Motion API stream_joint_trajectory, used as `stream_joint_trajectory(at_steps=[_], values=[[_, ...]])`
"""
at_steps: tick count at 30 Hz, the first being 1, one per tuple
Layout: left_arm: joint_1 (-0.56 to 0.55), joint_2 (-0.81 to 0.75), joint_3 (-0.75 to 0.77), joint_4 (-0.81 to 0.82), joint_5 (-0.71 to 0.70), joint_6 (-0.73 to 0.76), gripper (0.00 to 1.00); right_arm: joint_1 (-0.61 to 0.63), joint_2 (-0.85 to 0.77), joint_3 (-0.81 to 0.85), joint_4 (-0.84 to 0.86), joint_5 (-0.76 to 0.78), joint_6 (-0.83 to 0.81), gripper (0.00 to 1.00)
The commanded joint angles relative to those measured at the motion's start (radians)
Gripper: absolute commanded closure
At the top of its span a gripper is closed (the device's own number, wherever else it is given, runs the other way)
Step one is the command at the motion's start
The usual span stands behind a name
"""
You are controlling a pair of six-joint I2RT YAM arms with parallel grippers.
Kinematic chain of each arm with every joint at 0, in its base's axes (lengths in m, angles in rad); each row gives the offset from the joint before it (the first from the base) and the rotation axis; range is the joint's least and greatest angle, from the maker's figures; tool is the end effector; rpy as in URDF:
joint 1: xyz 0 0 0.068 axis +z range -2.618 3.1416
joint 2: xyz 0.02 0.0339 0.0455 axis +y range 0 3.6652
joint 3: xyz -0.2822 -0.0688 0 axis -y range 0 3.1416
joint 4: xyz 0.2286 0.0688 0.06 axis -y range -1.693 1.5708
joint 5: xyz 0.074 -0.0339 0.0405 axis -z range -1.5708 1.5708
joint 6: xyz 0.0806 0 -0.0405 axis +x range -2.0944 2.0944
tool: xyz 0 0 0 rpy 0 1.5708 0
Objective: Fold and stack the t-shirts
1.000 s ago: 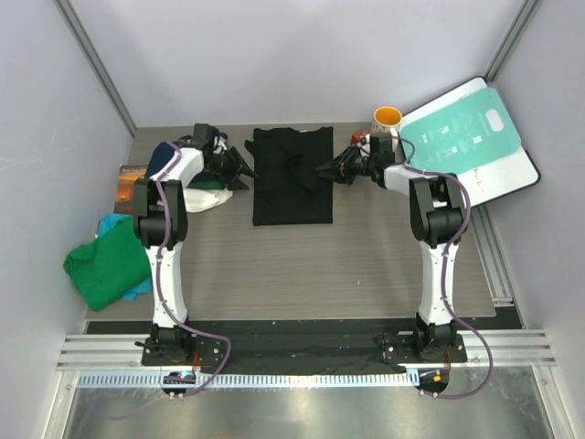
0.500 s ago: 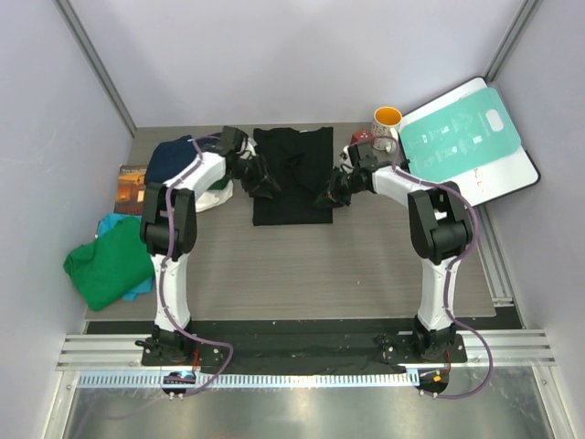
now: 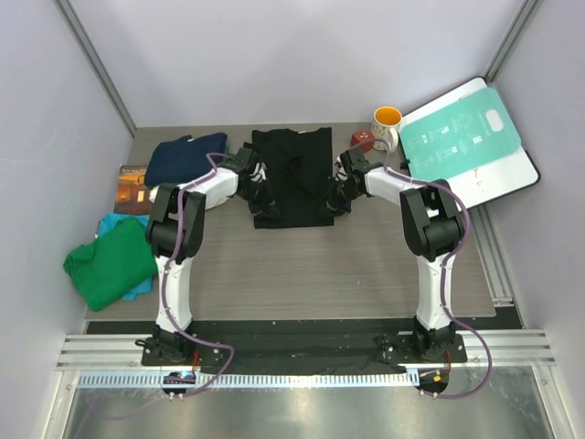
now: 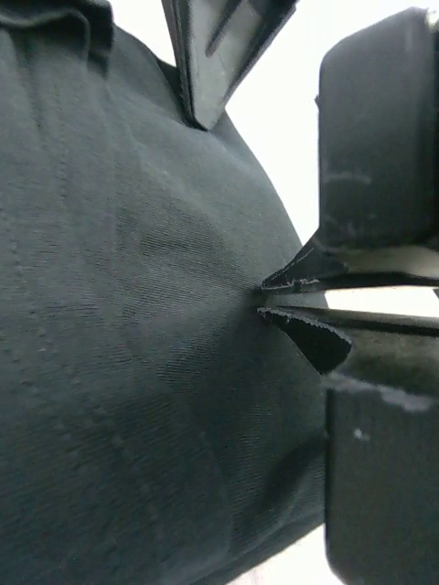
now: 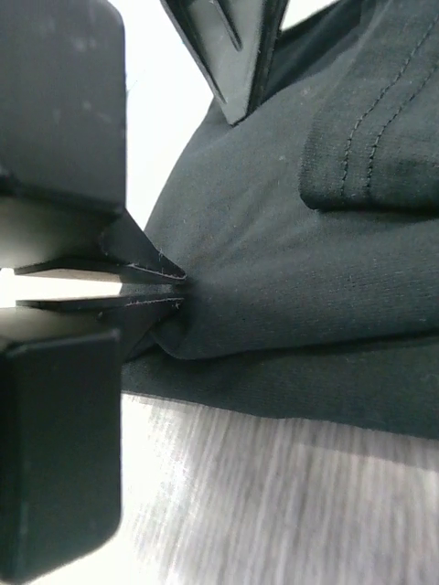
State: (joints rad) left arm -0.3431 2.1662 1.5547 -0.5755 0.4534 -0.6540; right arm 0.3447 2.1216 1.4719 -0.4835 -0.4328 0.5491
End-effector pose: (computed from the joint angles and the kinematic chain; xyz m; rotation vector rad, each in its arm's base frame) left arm 0.4164 -0.1862 0.1292 -0.3205 2.8845 -0.8567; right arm 0.4106 0.1833 0.1301 0.1504 2.8167 0.8293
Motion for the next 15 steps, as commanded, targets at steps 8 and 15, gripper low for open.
stream_joint_trajectory(at_steps=[8,15], values=[[-0.086,-0.097,-0.269,-0.154,-0.199,0.063,0.97,0.079,-0.13,-0.244,-0.159,0.181,-0.08,0.93],[-0.122,-0.164,-0.389,-0.216,-0.199,0.109,0.99,0.171,-0.334,-0.447,-0.185,0.19,-0.014,0.96]])
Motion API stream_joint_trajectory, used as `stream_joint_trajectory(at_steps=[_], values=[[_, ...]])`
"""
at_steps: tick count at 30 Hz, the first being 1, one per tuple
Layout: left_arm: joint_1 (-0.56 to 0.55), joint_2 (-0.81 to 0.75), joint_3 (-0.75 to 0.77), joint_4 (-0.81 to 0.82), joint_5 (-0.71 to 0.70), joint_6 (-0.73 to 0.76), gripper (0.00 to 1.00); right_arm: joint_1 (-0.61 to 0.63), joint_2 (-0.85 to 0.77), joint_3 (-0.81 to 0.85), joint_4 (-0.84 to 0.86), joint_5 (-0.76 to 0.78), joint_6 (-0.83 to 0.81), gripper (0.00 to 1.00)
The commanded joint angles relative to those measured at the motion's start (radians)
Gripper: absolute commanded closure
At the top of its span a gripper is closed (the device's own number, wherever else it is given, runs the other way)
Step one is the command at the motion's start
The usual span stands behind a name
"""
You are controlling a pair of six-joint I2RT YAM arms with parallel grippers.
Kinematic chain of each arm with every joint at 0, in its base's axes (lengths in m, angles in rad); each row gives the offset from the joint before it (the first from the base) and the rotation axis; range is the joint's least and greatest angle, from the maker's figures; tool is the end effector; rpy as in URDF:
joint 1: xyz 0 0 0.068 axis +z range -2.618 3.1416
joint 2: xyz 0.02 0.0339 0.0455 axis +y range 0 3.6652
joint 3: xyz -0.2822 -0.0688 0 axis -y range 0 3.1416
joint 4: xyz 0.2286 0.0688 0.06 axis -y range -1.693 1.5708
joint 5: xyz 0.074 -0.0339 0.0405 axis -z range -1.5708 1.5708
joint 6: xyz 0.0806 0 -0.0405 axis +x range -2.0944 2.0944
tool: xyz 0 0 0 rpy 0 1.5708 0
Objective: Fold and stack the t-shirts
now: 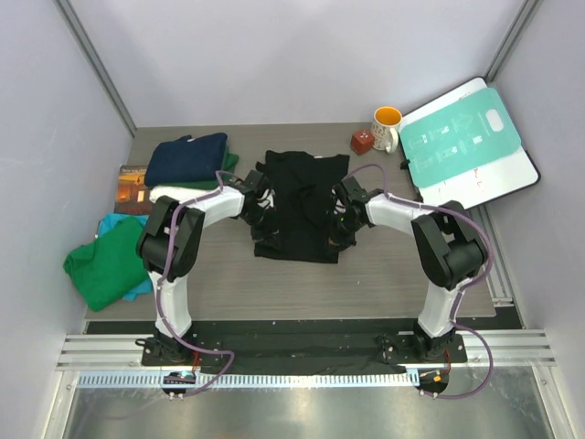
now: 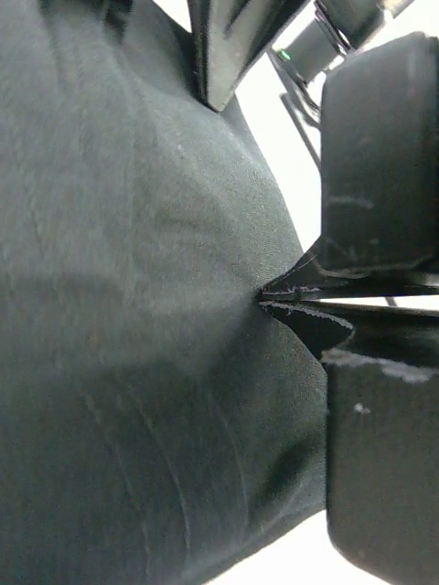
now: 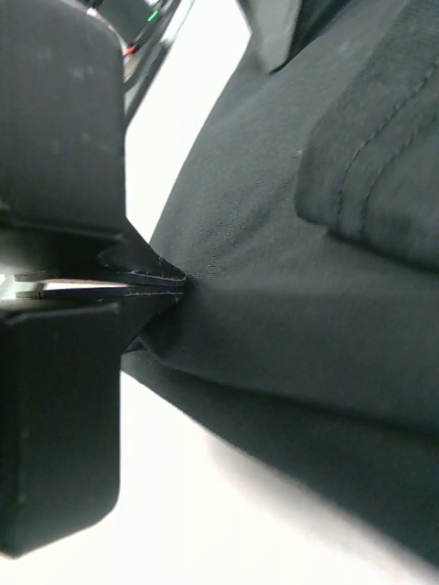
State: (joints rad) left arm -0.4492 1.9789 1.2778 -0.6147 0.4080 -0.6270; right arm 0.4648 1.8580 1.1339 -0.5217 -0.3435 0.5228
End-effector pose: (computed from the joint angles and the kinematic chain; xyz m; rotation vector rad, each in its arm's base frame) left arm 0.3309 -0.1950 0.1277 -0.1898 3.0390 -0.7407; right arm 0.3086 0.1851 0.1356 0.0017 2.9436 0.6781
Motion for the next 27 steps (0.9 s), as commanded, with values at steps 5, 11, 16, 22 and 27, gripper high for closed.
stream_joint_trajectory(at_steps=[5,11,16,22,27], values=[[-0.048,-0.07,-0.219,-0.172,-0.112,0.072,0.99,0.081,-0.204,-0.16,-0.138,0.119,0.055,0.85],[-0.049,-0.072,-0.216,-0.183,-0.129,0.079,0.92,0.083,-0.284,-0.014,-0.196,0.208,-0.001,0.64],[-0.049,-0.083,-0.21,-0.183,-0.141,0.09,0.82,0.081,-0.296,0.079,-0.225,0.287,-0.092,0.5],[-0.049,-0.072,-0.207,-0.192,-0.161,0.095,0.81,0.081,-0.241,0.078,-0.186,0.124,0.015,0.5],[-0.049,-0.083,-0.209,-0.191,-0.176,0.096,0.8,0.075,-0.269,-0.055,-0.04,0.028,0.199,0.49]])
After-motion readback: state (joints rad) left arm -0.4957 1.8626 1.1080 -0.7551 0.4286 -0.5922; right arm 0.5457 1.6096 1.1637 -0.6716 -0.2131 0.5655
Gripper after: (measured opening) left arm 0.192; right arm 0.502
